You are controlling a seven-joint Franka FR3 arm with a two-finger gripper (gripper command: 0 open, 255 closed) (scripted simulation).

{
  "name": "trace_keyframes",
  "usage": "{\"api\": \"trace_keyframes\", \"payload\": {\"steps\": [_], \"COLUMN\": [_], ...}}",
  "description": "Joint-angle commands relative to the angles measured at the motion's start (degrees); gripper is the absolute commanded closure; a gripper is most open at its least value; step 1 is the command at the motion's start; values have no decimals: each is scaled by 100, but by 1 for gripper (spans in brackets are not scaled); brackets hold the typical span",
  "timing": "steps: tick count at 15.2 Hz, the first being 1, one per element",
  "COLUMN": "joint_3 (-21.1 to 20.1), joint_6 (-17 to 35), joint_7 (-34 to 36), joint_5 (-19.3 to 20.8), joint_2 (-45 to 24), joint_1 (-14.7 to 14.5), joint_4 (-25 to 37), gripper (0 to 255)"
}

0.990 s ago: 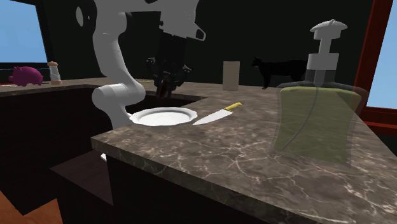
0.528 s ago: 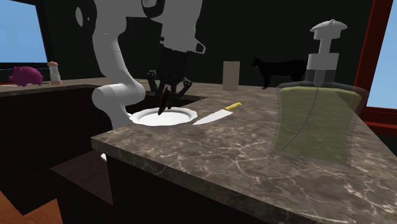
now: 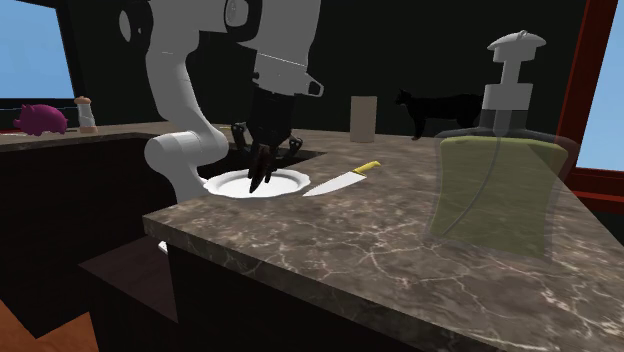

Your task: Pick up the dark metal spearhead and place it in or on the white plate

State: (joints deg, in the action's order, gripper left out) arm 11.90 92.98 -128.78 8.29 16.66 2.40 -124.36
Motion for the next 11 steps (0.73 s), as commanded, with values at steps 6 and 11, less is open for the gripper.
{"api": "trace_keyframes", "payload": {"steps": [6,11], "joint_3": [0,-26], "joint_6": [2,-365], "joint_7": [1,-18], "joint_5": [0,-36], "joint_2": [-1,-89], "joint_1": [0,-22], "joint_4": [-1,453], "gripper": [0,0]}}
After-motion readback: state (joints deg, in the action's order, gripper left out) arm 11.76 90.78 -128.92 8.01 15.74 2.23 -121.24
